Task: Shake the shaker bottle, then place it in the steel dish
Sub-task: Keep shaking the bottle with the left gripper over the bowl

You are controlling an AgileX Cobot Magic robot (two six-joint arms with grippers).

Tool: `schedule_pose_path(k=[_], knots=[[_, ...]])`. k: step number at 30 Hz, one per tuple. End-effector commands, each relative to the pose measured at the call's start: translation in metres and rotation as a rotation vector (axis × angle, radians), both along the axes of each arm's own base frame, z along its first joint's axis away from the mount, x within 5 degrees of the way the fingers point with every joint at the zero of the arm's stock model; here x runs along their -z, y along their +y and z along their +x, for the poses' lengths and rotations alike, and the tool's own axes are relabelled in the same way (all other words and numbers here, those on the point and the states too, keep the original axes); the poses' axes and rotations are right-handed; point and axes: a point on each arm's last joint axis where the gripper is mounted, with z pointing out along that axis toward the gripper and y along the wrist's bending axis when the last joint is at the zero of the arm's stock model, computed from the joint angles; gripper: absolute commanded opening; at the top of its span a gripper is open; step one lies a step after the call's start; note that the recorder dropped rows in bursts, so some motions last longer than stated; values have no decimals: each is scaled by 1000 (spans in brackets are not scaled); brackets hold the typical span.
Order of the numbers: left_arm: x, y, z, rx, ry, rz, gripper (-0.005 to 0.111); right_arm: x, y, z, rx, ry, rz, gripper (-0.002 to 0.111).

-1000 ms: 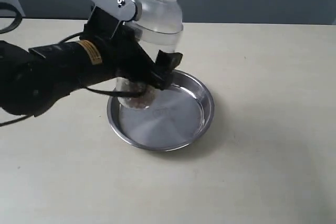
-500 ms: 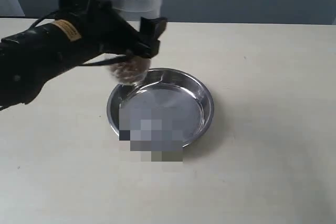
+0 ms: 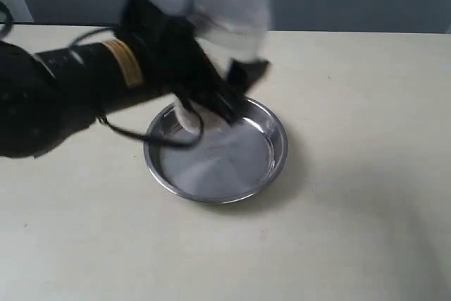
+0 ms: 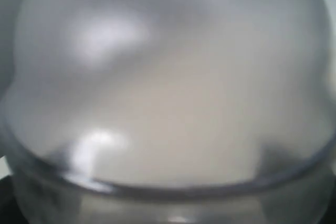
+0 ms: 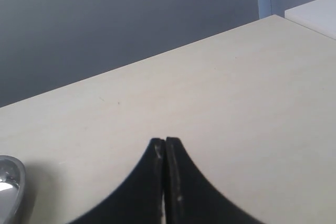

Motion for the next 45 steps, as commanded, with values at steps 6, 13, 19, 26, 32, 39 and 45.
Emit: schedule_pose_path(k=[6,13,19,26,32,39,45], knots=[[-4,3,0,6,31,57,0,0,0,0,0,-7,-14,-1],[2,16,8,-78,79,93,0,0,0,0,1,-7,-16,-1],[-3,24,19,-186,127,-91,0,0,0,0,0,-7,-14,-1],[12,41,33,-364,261,-252,0,0,0,0,0,-7,-14,-1],[-41,25,17,-155,-30,-161,0,0,0,0,0,-7,-14,-1],[33,27,28,-329,223,-286,0,0,0,0,0,-7,-14,-1],[-79,26,13,-125,-224,-323,0,0,0,0,0,-7,-14,-1]])
